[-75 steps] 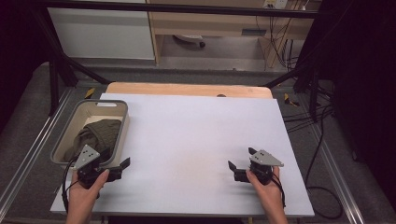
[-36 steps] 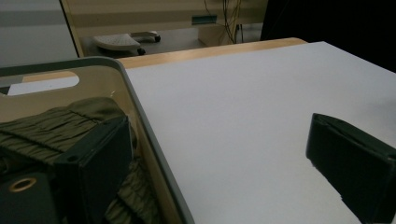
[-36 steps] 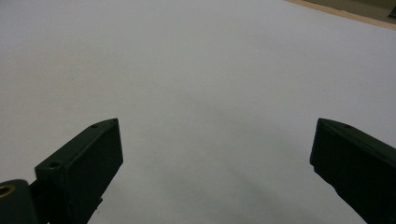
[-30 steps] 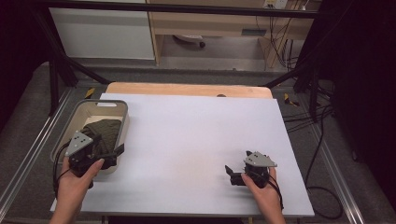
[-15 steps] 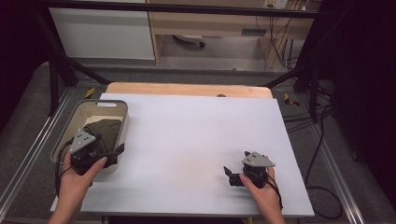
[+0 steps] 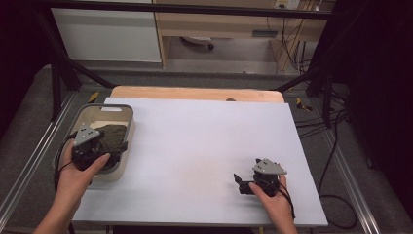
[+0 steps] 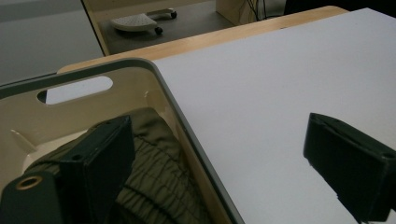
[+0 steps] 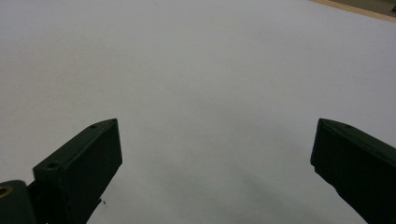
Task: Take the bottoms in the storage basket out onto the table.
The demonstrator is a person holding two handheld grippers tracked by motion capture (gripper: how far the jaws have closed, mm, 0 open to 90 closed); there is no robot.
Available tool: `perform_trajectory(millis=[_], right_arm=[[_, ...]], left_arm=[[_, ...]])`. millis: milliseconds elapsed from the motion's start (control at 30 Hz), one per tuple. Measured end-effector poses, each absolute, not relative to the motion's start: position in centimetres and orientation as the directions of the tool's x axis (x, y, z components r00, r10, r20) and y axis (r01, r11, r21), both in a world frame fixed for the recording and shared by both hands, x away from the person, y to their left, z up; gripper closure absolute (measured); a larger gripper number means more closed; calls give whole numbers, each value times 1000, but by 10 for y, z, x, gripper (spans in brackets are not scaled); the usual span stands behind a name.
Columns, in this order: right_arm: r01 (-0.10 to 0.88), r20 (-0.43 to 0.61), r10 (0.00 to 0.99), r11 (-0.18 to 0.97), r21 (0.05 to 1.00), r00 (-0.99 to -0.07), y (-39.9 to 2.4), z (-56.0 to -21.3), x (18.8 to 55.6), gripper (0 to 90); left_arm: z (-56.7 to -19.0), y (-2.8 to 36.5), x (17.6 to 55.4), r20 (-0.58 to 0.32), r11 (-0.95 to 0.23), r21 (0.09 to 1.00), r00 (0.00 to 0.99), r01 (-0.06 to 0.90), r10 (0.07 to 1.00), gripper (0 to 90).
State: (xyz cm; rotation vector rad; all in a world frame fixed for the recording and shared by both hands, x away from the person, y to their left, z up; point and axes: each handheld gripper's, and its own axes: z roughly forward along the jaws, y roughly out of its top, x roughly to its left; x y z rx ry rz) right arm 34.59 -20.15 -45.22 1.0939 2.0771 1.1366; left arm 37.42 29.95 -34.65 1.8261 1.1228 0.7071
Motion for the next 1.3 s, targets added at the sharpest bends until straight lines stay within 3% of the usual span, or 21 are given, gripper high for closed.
perform_trajectory(millis=[500,700,900,967,1300], right_arm=[[429,-65,851,327,842,-520,-204,-453,348,27],[425,-71,847,335,841,-527,-204,-451,348,23],[429,-71,847,337,838,-527,-205,-451,346,26],[437,-66,850,333,836,-522,-206,-451,347,26],[436,-79,854,339,834,-514,-206,-451,347,25]], left_arm=[[-335,314,403,45,-241,861,406,448,913,83],[-340,326,416,-3,-218,834,399,507,917,77],[-340,334,422,-9,-201,834,375,514,927,77],[-338,341,423,-10,-168,857,341,487,940,113],[-338,360,431,-59,-132,839,329,527,942,76]])
